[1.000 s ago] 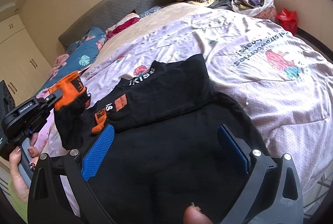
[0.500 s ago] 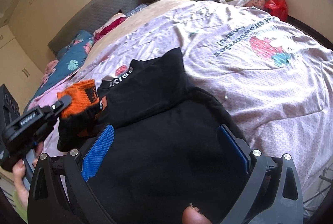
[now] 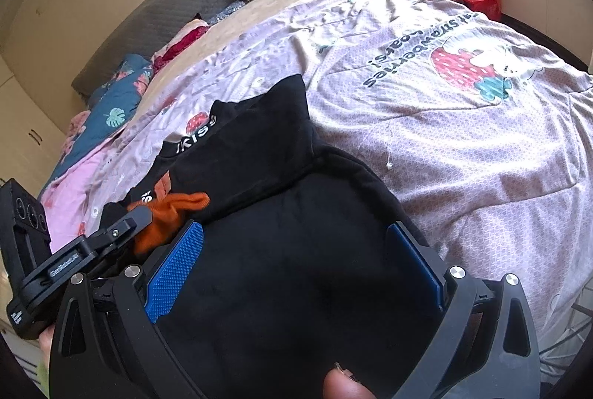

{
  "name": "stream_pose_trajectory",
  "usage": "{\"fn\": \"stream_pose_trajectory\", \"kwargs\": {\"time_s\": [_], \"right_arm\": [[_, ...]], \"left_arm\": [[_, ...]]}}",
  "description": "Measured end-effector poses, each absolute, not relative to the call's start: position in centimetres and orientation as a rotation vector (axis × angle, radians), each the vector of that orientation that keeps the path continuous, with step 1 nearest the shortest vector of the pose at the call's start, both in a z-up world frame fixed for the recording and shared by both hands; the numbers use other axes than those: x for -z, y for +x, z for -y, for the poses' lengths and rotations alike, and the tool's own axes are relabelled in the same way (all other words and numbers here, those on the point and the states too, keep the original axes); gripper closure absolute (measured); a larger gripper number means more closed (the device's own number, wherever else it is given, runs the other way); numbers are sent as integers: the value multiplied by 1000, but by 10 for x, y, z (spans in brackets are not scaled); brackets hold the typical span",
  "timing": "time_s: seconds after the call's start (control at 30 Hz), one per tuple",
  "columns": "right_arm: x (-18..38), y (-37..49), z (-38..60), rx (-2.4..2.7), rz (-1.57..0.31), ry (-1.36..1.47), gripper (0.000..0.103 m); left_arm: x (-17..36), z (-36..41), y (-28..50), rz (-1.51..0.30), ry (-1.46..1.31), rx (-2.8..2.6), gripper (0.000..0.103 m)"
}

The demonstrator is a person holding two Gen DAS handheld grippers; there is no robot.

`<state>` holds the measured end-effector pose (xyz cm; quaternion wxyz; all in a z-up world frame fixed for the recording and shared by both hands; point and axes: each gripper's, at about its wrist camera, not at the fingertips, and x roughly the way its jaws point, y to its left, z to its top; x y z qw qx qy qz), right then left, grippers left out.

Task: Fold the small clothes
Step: 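Carry the held cuff across the sweatshirt body with the left tool, then open the left tool to lay the cuff on the body, then grasp the folded cuff with the right tool while the left tool grips the sweatshirt side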

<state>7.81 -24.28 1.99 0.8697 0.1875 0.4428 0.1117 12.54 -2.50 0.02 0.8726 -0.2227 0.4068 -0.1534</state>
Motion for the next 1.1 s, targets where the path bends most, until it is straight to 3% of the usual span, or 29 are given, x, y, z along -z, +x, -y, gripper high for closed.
{"fn": "stream_pose_trajectory", "kwargs": {"time_s": [0.13, 0.37, 0.43, 0.63, 0.7, 0.73, 0.77, 0.83, 1.1], "right_arm": [[-15, 84, 226, -276, -953, 373, 5], [-4, 95, 170, -399, -1009, 283, 5], [-1, 98, 154, -421, -1017, 261, 6], [19, 118, 131, -428, -1077, 288, 29], [23, 123, 128, -406, -1080, 290, 47], [23, 124, 126, -404, -1077, 279, 68], [21, 124, 124, -409, -1071, 266, 79], [14, 123, 121, -444, -1039, 256, 93], [-80, 123, 115, -590, -777, 121, 94]], "left_arm": [[-8, 14, 121, -825, -448, 303, 63], [-16, -43, 116, -786, -451, 110, 33], [-15, -63, 113, -783, -474, 63, 30], [-13, -121, 99, -764, -504, -96, 23], [-12, -134, 94, -761, -507, -126, 23], [-9, -143, 91, -766, -512, -147, 22], [-8, -149, 89, -766, -520, -160, 20], [-3, -163, 85, -767, -540, -192, 20], [11, -182, 89, -780, -588, -220, 20]]}}
